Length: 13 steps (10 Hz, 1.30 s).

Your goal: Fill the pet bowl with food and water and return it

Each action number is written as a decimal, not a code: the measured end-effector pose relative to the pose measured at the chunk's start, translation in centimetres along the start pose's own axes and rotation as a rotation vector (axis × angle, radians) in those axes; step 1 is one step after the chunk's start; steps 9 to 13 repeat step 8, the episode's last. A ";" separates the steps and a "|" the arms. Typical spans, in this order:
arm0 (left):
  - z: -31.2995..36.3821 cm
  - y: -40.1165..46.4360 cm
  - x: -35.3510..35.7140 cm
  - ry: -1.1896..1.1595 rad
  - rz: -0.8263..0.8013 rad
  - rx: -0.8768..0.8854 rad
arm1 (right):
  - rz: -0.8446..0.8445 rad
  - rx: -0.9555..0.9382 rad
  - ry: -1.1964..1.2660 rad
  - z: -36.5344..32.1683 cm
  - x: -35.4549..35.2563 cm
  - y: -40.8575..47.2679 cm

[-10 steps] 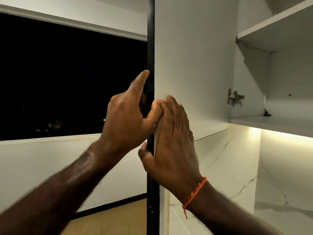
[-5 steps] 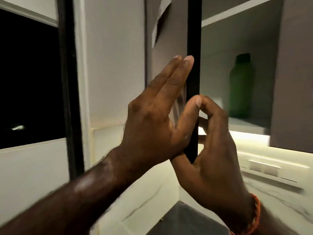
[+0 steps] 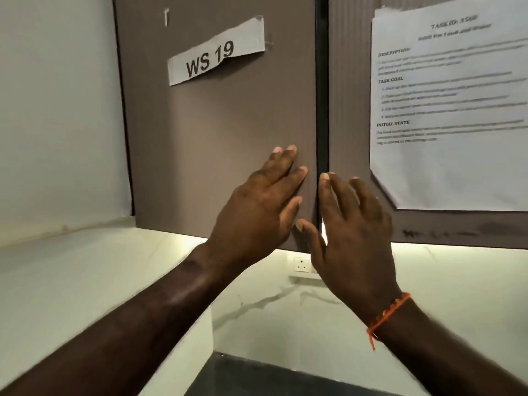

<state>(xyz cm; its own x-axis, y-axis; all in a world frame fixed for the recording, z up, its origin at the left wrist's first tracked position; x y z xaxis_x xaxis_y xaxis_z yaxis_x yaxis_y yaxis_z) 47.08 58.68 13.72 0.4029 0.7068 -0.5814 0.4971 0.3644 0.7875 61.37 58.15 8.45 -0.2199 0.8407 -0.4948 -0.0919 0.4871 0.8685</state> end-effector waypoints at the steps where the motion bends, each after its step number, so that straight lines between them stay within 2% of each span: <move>1: -0.7 1.4 2.5 0.011 -0.121 0.028 | -0.007 0.011 -0.133 1.3 1.2 1.0; 3: -2.2 3.5 6.5 0.053 -0.229 0.048 | -0.058 -0.013 -0.290 2.4 4.3 2.6; 5: -3.0 3.1 7.8 0.046 -0.220 0.070 | -0.043 -0.026 -0.353 2.5 4.8 2.5; 7: -3.1 3.1 6.1 0.017 -0.285 0.119 | -0.158 -0.056 -0.388 2.7 2.8 2.7; 8: -3.1 3.2 3.7 0.013 -0.271 0.089 | -0.227 -0.041 -0.332 2.5 0.2 3.7; 13: -3.1 3.2 3.7 0.013 -0.271 0.089 | -0.227 -0.041 -0.332 2.5 0.2 3.7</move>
Point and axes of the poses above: each hand's wrist, its own y-axis towards the middle knuckle, its own x-axis out of the palm, z = x × y, the point moved 5 cm from there along y, towards the middle knuckle, and after that the axes turned 11 degrees about -z, right-handed, at the moved point
